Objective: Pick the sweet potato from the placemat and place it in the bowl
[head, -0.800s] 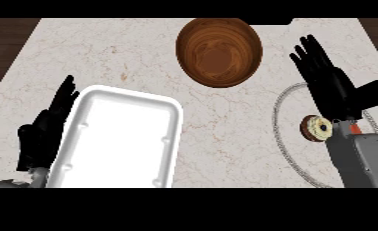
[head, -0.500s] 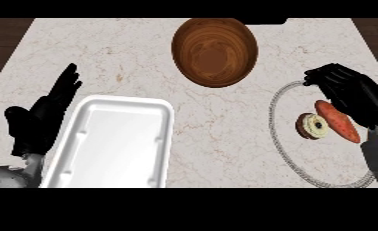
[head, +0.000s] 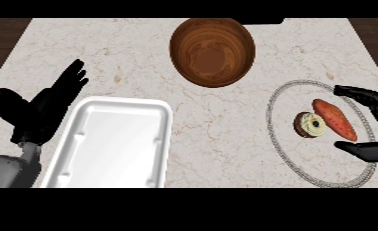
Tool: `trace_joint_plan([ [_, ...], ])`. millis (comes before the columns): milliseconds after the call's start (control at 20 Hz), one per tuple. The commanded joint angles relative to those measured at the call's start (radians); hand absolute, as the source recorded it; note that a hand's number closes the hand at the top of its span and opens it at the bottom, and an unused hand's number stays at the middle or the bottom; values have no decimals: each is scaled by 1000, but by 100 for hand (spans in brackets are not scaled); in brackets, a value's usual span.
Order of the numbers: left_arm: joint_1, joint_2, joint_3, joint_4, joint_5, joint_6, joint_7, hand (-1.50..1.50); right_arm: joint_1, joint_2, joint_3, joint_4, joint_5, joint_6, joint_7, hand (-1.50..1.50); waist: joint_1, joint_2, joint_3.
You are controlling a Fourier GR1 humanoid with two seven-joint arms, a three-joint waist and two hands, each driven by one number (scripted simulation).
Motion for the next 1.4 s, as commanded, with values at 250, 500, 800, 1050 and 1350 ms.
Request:
trace_joint_plan([
  [250, -6, -31, 8, -19, -9, -23, 25, 0, 21, -150, -60, -92, 190, -117, 4, -150, 10, -10, -3],
  [500, -55, -45, 14, 77, -23, -62, 5, 0, 1, -274, -7, -190, 280, -38, 187, -150, 2, -6, -4],
  [800, -66, -47, 48, 97, -25, -79, 12, 0, -50, -310, 76, -346, 339, 60, 437, -150, 11, -6, -4],
  [1050, -82, -98, 42, 125, -58, -86, 5, 0, -41, -300, 105, -474, 357, 146, 571, -150, 4, -6, -3],
  [1350, -42, -90, 80, 80, -69, -108, 33, 0, -70, -296, 121, -494, 429, 234, 665, -150, 10, -7, -2],
])
